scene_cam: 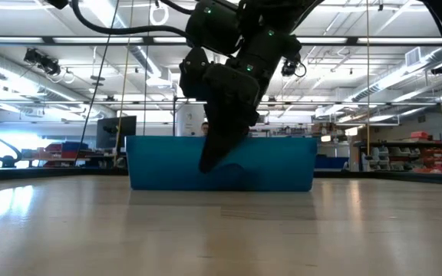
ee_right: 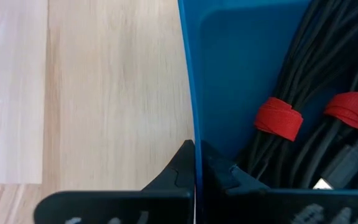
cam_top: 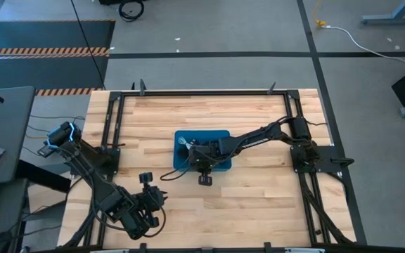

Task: Pick and place USB-C Cables
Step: Move the blue bin to the center of the table

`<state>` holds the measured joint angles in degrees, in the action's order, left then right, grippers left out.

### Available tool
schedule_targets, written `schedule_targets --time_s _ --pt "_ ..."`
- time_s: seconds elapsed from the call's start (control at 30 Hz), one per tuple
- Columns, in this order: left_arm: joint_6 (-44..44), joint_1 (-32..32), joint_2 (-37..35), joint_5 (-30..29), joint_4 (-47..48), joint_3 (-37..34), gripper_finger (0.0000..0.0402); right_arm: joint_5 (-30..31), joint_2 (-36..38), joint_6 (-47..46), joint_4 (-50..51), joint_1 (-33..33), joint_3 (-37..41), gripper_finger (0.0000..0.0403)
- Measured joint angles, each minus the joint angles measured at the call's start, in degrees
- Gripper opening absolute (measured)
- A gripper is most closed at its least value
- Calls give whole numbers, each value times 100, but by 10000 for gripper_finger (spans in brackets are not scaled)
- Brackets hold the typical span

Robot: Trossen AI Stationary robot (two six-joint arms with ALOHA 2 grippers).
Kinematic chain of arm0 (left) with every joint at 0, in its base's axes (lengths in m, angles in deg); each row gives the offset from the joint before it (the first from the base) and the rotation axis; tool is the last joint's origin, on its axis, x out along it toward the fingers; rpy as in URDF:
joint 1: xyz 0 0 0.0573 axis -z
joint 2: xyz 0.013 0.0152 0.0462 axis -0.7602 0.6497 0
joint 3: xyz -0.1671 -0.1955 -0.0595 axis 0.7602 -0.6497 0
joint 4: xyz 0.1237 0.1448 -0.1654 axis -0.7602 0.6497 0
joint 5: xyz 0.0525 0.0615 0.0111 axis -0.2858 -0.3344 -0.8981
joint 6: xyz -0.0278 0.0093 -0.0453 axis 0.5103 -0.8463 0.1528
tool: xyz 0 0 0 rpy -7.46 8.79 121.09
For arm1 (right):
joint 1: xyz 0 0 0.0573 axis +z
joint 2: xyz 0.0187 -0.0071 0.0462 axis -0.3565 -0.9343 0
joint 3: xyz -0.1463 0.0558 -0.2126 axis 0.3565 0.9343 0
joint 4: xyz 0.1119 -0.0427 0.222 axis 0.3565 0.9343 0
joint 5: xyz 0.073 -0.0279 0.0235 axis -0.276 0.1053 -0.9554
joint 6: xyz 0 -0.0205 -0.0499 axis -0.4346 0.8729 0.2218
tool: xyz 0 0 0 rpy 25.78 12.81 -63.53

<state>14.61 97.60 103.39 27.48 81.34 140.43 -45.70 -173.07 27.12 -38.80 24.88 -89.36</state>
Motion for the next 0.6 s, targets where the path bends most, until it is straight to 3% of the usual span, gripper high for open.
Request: schedule_targets --time_s 0.37,0.6 --pt "0 1 0 6 -18 0 71 -121 17 52 -22 6 14 13" --pt "-2 2 0 195 -35 0 71 -136 230 115 15 73 34 68"
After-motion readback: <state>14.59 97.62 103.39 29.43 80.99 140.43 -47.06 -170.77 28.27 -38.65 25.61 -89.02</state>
